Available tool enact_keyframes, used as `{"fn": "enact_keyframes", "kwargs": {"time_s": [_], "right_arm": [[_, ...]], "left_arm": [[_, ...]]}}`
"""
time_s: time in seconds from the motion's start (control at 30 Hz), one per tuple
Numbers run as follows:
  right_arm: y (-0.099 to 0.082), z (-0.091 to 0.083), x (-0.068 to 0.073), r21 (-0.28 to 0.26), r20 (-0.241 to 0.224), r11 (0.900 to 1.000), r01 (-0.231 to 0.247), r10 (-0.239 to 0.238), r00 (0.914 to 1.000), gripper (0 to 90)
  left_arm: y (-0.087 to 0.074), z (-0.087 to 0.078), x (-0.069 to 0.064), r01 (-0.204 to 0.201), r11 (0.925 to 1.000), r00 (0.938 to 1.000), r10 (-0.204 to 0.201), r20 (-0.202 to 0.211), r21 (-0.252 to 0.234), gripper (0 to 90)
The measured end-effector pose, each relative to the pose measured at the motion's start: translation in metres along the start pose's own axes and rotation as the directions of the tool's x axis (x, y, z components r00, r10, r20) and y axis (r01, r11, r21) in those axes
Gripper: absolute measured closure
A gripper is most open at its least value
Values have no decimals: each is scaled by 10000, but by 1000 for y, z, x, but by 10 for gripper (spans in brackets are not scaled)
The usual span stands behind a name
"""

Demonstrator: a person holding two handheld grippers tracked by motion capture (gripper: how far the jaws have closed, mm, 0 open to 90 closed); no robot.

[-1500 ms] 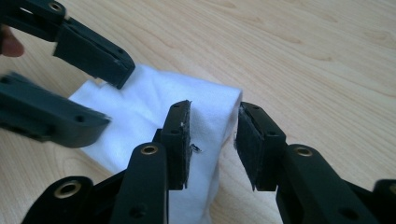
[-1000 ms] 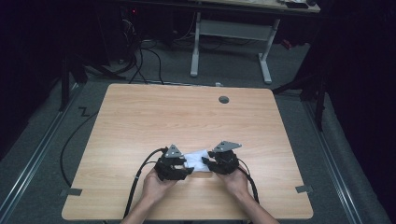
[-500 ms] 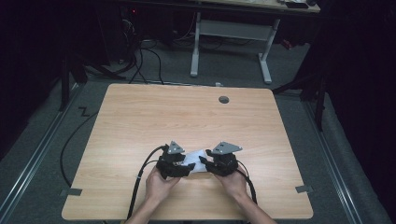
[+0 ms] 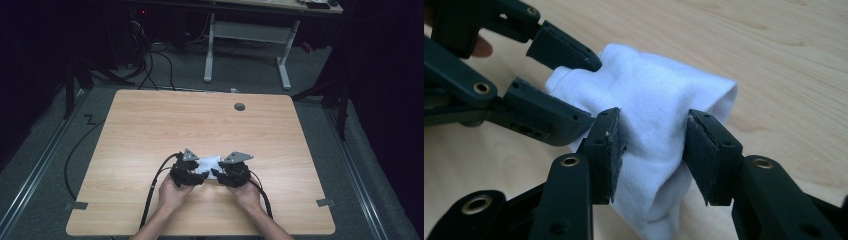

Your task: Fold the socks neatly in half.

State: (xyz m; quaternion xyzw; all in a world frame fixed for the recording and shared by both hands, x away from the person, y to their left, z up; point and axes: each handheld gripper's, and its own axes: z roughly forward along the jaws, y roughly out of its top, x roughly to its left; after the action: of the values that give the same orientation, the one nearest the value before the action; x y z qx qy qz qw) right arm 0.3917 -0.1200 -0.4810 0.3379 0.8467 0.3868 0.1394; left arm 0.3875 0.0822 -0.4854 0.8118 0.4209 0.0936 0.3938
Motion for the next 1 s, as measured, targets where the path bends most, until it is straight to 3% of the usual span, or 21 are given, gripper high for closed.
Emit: {"fn": "enact_keyframes", "kwargs": {"time_s": [0.07, 0.2, 0.27, 0.4, 0.5, 0.6, 0.73, 0.83, 1.0], "right_arm": [[3, 4, -5, -75, 115, 9996, -256, 257, 9996, 567], [4, 8, -15, -378, 99, 9960, -808, 812, 9966, 528], [3, -2, -17, -779, 86, 9928, -905, 915, 9958, 520], [-8, -28, -25, -1291, 205, 9856, -1088, 1123, 9935, 514], [-24, -44, -38, -1383, 358, 9796, -1460, 1522, 9877, 513], [-40, -54, -50, -1400, 711, 9752, -1711, 1823, 9807, 509], [-55, -63, -63, -1449, 1058, 9663, -2128, 2289, 9677, 510], [-60, -69, -68, -1445, 1274, 9641, -2228, 2414, 9620, 515], [-64, -75, -71, -1353, 1505, 9668, -2168, 2363, 9600, 516]], "left_arm": [[3, 5, 10, 340, 9992, 9993, -337, 153, -205, 443], [2, -1, 15, 481, 9973, 9988, -477, 86, -548, 369], [-3, -13, 16, 408, 9943, 9991, -419, -88, -980, 349], [-20, -40, 28, 632, 9846, 9970, -695, -335, -1629, 326], [-37, -55, 41, 920, 9801, 9935, -1023, -501, -1760, 322], [-51, -66, 51, 1001, 9781, 9882, -1192, -967, -1827, 313], [-62, -75, 61, 1163, 9765, 9811, -1414, -1322, -1813, 305], [-67, -79, 66, 1156, 9782, 9764, -1438, -1610, -1726, 305], [-74, -83, 72, 1194, 9782, 9675, -1530, -2012, -1697, 306]]}}
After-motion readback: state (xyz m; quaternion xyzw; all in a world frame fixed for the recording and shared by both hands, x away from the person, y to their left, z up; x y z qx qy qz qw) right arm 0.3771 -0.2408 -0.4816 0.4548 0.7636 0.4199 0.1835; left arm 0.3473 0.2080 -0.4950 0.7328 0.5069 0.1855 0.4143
